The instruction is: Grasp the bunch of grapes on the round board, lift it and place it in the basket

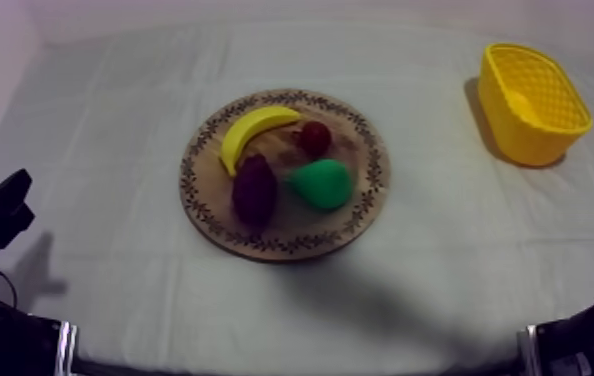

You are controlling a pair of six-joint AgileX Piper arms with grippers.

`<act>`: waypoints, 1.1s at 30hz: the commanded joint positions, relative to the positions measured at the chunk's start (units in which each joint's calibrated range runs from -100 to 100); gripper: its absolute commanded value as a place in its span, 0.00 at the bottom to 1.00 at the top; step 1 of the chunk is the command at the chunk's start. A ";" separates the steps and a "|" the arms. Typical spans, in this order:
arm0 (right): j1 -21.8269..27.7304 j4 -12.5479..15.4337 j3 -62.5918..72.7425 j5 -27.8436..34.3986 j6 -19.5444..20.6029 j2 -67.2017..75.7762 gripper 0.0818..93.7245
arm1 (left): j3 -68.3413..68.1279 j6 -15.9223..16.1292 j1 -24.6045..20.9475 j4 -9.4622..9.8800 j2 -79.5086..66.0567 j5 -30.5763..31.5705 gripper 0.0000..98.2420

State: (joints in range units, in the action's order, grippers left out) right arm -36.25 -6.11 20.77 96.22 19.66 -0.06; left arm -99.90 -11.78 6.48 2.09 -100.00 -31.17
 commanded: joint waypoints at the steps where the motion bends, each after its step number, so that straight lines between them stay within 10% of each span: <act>1: -0.62 -0.19 1.39 0.72 2.16 -2.75 0.00 | 0.02 -0.01 0.00 0.04 0.00 0.05 0.00; 27: -5.02 -1.34 6.11 2.33 8.76 -24.81 0.01 | 0.02 -0.01 0.00 0.04 0.00 0.05 0.00; 33: -4.51 -0.89 7.15 2.33 8.21 -26.97 0.24 | 0.02 -0.01 0.00 0.04 0.00 0.05 0.00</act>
State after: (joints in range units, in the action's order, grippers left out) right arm -40.81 -7.24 27.86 98.49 28.16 -27.03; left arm -99.90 -11.78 6.48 2.09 -100.00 -31.17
